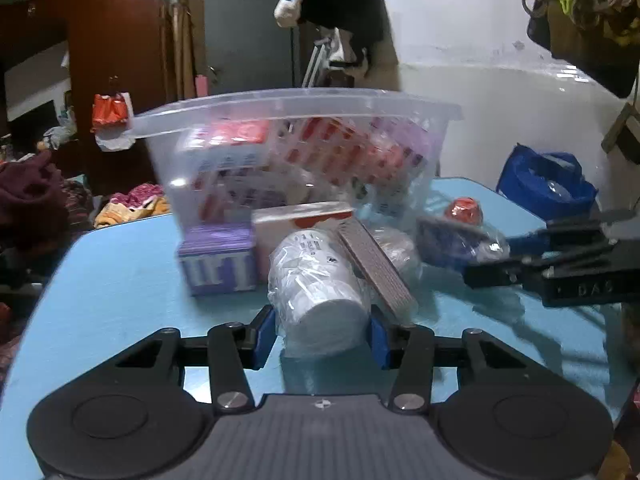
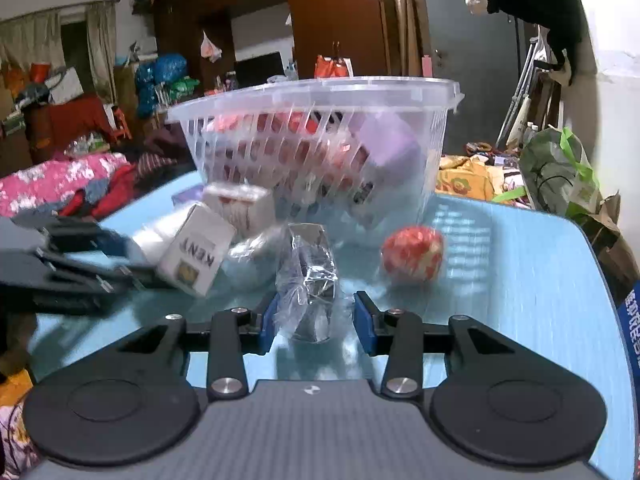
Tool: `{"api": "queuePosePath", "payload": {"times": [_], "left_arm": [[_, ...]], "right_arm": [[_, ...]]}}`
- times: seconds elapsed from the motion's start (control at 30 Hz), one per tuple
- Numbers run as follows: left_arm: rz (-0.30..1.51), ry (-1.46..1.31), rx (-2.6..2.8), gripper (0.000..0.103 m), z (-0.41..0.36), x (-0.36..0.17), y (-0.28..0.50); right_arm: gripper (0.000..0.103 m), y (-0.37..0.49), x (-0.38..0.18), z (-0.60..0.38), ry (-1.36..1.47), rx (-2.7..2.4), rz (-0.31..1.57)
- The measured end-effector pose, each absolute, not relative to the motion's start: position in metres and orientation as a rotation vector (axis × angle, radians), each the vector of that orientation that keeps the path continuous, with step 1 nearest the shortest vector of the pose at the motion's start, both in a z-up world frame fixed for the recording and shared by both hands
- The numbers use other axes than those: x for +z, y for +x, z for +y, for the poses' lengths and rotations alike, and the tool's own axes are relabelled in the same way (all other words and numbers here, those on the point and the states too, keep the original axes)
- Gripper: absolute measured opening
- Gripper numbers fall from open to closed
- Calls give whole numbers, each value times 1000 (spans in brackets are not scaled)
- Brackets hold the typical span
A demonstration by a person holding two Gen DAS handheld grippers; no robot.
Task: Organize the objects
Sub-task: 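Grasp a white bagged roll with the left gripper while the right gripper grasps a silver foil bag, then carry both items over the white basket and release them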
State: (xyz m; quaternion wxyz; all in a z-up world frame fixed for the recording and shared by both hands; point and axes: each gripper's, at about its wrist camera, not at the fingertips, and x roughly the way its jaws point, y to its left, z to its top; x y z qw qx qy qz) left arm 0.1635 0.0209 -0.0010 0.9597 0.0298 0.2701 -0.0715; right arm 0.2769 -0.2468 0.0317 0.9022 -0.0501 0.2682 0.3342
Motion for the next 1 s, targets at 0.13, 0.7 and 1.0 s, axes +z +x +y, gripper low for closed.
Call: {"api": "queuePosePath", "payload": {"times": [0.13, 0.7, 1.0], "left_arm": [[472, 5, -152, 51, 40, 1, 152], [288, -86, -200, 51, 58, 5, 140], [271, -85, -200, 51, 61, 4, 138]], "right_arm": [[43, 271, 35, -252, -48, 707, 518], [43, 258, 34, -265, 36, 693, 367], [43, 253, 32, -265, 23, 696, 328]]}}
